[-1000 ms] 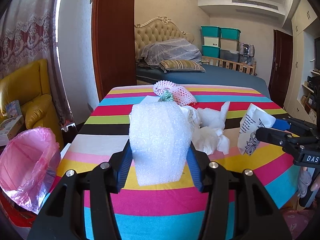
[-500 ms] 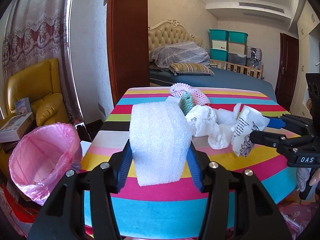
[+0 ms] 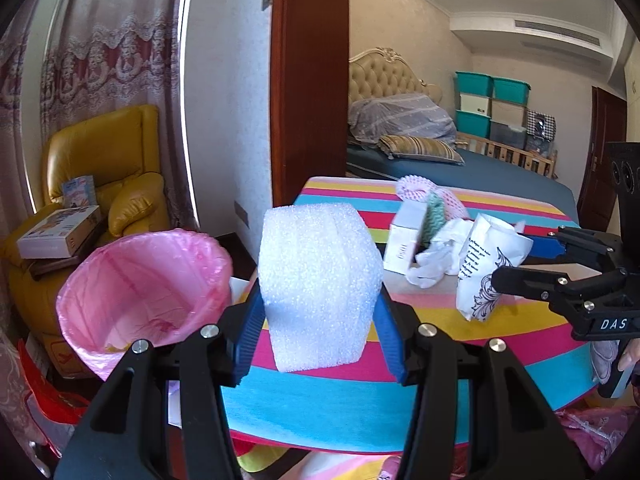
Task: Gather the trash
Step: 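Carry cup and foam wrap over the pink wastebasket and open both tools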
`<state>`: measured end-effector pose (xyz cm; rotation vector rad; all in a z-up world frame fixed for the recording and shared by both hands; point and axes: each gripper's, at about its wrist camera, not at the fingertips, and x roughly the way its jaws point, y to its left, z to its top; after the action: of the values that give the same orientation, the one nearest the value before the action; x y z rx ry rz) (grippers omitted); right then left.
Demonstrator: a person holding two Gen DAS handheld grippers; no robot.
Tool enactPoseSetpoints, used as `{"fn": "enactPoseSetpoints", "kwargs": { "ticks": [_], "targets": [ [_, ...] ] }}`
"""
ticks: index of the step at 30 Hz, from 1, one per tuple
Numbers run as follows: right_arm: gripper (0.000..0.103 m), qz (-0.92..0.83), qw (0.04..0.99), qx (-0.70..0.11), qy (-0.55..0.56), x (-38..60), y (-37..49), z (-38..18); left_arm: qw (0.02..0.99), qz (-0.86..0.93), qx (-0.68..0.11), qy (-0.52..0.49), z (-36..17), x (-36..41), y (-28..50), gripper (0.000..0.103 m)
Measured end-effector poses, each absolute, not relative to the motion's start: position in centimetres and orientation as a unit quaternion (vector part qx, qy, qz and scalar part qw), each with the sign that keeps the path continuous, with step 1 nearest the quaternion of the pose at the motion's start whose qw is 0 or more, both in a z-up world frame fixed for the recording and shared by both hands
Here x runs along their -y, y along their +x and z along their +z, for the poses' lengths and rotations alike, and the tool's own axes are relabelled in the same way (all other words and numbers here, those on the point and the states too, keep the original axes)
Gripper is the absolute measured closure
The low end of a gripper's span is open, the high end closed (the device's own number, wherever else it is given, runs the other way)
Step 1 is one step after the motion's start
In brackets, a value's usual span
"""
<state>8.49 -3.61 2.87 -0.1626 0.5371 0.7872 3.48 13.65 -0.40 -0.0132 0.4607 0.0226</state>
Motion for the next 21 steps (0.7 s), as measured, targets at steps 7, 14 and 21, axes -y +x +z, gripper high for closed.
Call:
{"fn": "enactPoseSetpoints", "kwargs": {
  "ticks": [7, 14, 21],
  "targets": [
    [0.045, 0.413, 0.868, -0.258, -0.095, -0.7, 9.1, 3.6, 0.975, 0.053, -0.216, -0.026, 0.5, -17.4, 2.3, 0.053],
    [0.045, 0.444, 0.851, -0.256, -0.114, -5.4, 9.8, 4.3, 0.973, 0.092, -0.208, -0.042, 1.2, -21.3, 1.1, 0.053],
    [0.045, 0.467, 0.838, -0.253, -0.126, -9.6, 10.5, 4.7, 0.968, 0.129, -0.208, -0.048, 1.3, -24.7, 0.4, 0.053]
  ]
}}
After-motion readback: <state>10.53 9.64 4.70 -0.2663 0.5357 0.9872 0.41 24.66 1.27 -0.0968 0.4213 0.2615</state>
